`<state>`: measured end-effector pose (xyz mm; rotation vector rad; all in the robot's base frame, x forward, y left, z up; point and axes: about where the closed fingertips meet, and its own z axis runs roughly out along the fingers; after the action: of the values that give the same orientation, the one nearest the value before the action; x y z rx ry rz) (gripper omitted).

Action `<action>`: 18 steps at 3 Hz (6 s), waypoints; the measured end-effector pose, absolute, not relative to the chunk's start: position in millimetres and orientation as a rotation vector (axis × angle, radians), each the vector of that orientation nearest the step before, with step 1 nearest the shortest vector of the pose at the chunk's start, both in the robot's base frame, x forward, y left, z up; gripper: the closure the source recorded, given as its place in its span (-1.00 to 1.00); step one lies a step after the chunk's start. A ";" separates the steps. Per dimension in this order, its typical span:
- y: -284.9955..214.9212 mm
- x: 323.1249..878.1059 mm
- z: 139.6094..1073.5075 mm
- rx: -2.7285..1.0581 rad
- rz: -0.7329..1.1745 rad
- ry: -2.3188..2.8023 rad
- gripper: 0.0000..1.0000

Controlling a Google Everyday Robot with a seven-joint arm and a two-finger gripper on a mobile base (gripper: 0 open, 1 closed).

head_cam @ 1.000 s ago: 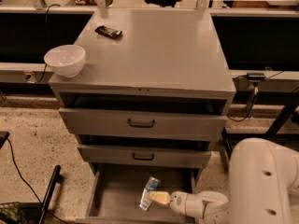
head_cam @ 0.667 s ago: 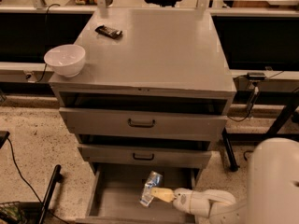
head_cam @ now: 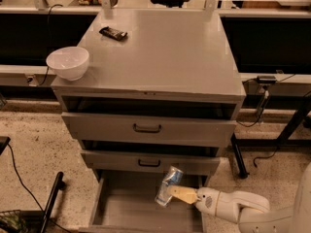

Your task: Pick redbull can from bottom drawer and place on counter

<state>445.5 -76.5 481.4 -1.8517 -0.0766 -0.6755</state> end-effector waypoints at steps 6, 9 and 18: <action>-78.1 494.0 715.6 -1.664 -0.825 -0.402 1.00; -67.6 521.9 835.3 -1.660 -0.797 -0.548 1.00; -97.0 671.5 848.5 -2.017 -0.294 0.119 0.18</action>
Offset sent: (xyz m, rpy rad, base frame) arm 0.0092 0.0014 0.0177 0.0574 -0.0241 0.0074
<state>671.5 -97.0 848.5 -2.0167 0.1194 -0.2936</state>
